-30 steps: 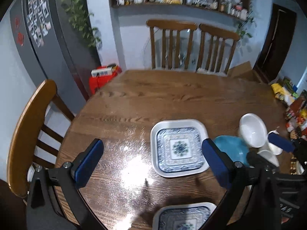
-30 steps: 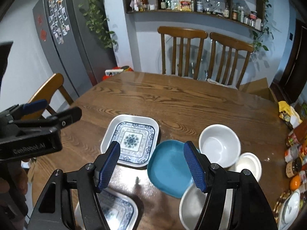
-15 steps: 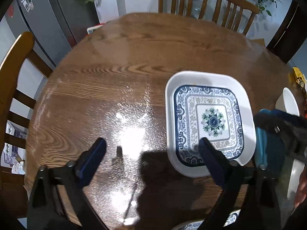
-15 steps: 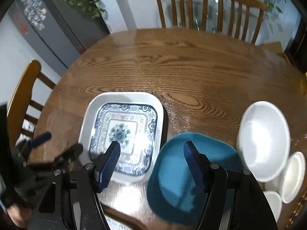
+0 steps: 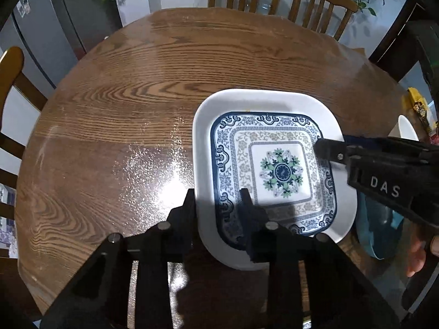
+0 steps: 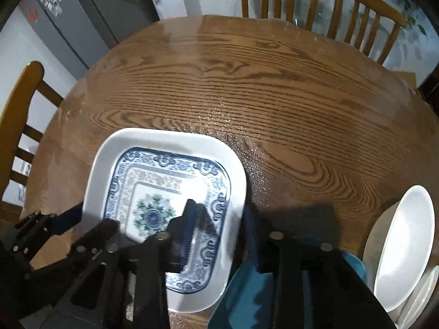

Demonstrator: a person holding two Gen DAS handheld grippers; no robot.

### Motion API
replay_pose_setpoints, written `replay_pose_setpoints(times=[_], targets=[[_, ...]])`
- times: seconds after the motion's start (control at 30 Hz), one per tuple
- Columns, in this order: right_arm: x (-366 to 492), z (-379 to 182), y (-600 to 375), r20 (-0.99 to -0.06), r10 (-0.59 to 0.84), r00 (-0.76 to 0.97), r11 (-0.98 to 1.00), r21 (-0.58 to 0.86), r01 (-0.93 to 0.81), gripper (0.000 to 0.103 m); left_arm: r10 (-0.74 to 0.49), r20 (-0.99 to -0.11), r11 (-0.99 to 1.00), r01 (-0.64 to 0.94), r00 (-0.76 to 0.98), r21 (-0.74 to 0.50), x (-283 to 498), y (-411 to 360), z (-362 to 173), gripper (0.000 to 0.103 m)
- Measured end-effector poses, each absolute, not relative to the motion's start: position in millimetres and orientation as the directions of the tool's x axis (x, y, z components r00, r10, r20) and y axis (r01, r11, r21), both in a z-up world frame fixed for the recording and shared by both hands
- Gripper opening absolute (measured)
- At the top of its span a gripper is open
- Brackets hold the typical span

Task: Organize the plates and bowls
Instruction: 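Carry the smaller plate with the left tool and stack it onto the other plate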

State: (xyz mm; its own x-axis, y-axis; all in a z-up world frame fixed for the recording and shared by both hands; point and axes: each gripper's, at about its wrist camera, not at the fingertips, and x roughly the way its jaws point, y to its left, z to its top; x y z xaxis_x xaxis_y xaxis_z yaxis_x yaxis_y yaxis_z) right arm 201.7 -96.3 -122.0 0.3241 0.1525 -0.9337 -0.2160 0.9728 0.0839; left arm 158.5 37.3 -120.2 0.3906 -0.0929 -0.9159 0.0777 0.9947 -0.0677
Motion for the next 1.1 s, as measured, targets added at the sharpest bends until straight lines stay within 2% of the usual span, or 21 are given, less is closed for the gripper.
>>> replay_pose_setpoints(times=[0.1,0.2,0.5,0.83,1.1], targets=[[201,-122,-101,-0.932,0.135,0.335,0.977,0.068,-0.203,0.011,-0.095,-0.912,0.995,0.065,0.4,-0.075,160,39,-122,0.024],[197,-121,-102,-0.927,0.132,0.35,0.978,0.064,-0.2,0.011,-0.095,-0.908,0.995,0.043,0.407,-0.086,159,45,-121,0.019],[168,-83,-95,-0.877,0.181,0.445,0.974,0.096,-0.207,0.01,-0.056,-0.857,0.998,0.04,0.512,-0.041,129,54,-78,0.019],[94,-24,-97,-0.79,0.251,0.559,0.963,0.144,-0.229,0.01,-0.075,-0.797,0.997,0.047,0.599,-0.058,68,58,-30,0.019],[44,-15,-113,-0.772,0.253,0.583,0.963,0.142,-0.23,0.01,-0.091,-0.783,0.995,0.079,0.615,-0.053,23,42,-20,0.018]])
